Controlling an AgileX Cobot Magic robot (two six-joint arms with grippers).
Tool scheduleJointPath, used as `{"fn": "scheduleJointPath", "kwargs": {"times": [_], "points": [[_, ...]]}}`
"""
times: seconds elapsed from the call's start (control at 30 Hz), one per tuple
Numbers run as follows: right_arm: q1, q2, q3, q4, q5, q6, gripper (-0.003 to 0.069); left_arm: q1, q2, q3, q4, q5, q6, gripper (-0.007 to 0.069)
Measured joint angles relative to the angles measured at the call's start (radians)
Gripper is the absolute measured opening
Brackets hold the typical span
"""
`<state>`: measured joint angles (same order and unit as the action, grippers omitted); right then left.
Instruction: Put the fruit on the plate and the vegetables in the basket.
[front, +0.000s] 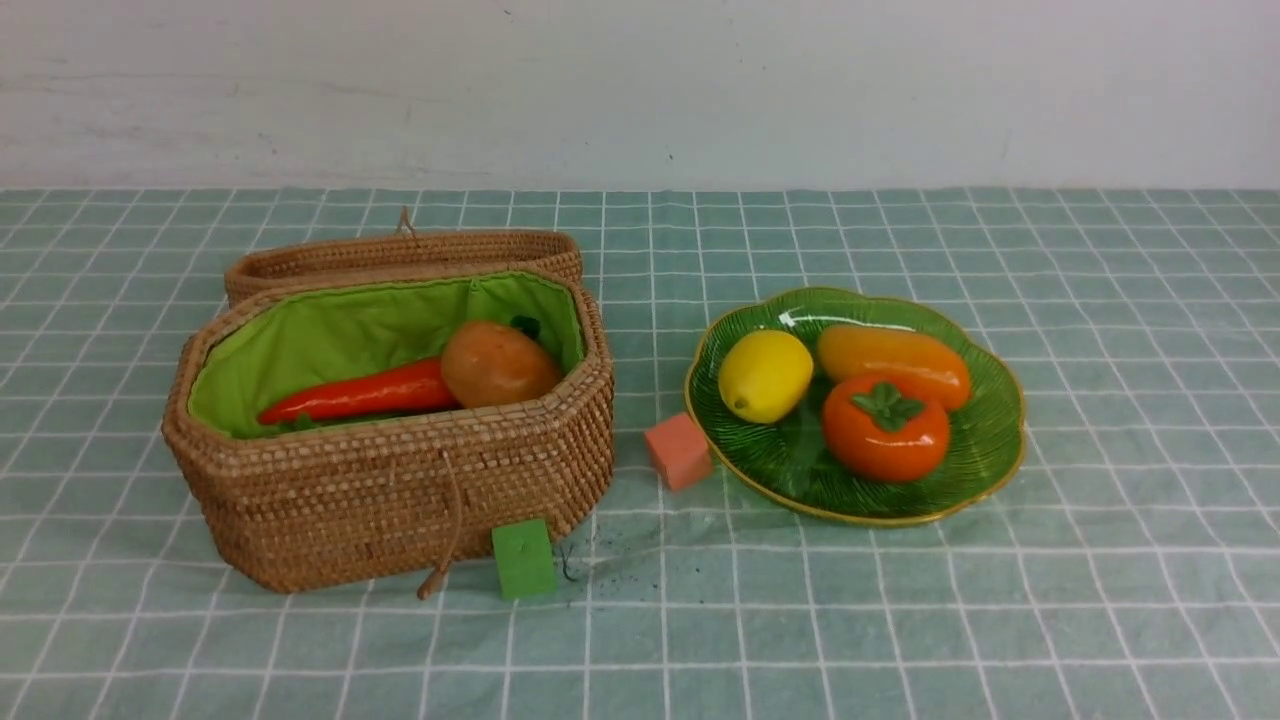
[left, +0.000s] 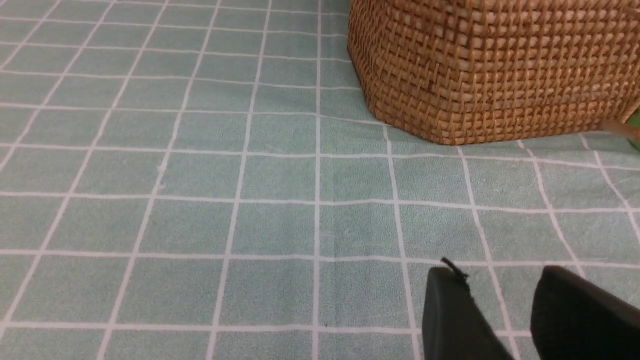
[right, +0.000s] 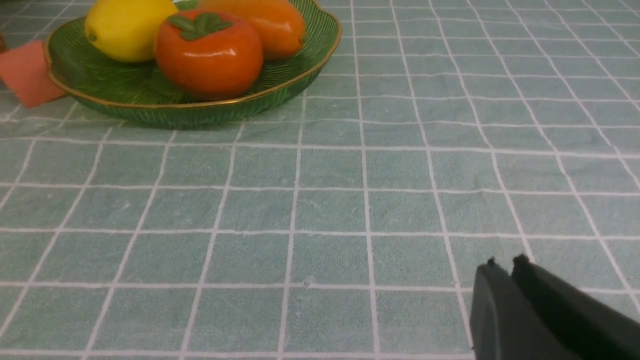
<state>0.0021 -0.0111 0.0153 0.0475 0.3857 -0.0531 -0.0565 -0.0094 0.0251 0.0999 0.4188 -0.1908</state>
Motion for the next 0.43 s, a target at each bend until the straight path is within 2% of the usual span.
{"fn": "scheduleJointPath", "kwargs": {"times": [0.43], "points": [[0.0,0.0,0.0,0.0,0.0,0.0,0.0049,0.0,0.0,0.0,0.0,0.0,0.0,0.0239]]}}
